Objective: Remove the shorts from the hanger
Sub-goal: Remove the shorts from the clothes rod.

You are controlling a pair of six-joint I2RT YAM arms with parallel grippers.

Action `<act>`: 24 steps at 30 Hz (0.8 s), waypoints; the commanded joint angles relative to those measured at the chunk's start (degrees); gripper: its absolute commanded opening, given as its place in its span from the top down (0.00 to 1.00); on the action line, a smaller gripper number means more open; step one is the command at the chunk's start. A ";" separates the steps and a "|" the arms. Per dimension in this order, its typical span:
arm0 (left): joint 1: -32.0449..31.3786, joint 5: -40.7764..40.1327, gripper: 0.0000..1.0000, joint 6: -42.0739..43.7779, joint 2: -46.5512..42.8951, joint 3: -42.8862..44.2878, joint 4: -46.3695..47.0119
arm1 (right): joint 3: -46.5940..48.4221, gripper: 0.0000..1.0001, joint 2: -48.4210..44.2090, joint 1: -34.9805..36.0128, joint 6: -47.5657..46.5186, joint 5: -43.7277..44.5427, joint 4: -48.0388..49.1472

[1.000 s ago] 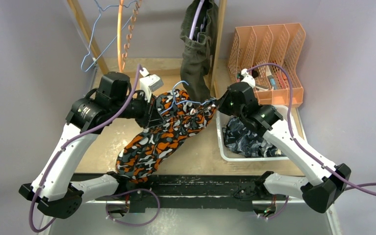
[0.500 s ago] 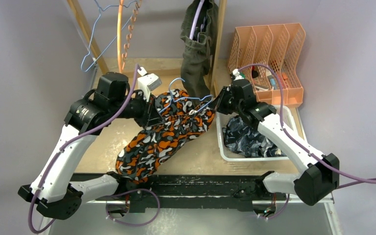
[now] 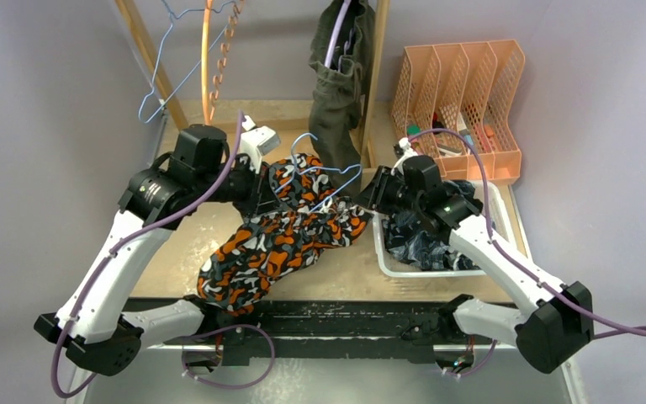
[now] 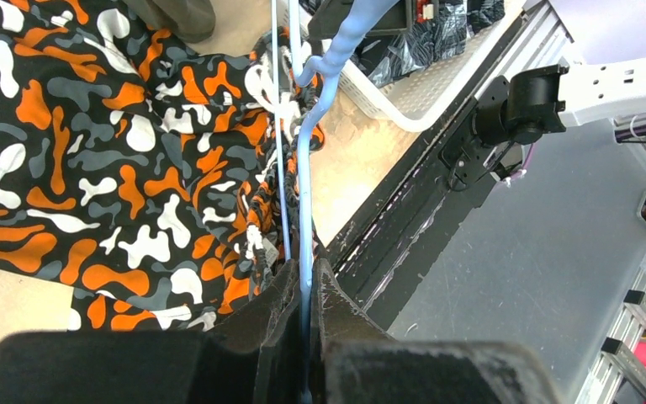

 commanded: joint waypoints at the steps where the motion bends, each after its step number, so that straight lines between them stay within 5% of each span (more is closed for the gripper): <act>1: 0.13 2.01 1.00 0.24 0.99 -0.05 2.99 | 2.34 0.60 -3.45 0.09 -1.15 -1.22 0.07; 10: 0.13 4.65 1.00 -0.51 3.49 -1.98 5.98 | -3.82 0.56 -15.18 1.31 -2.44 -6.24 21.04; 24: -0.13 7.93 1.00 -9.15 2.36 -7.19 16.53 | -1.55 0.55 -10.47 25.85 -28.16 21.54 40.94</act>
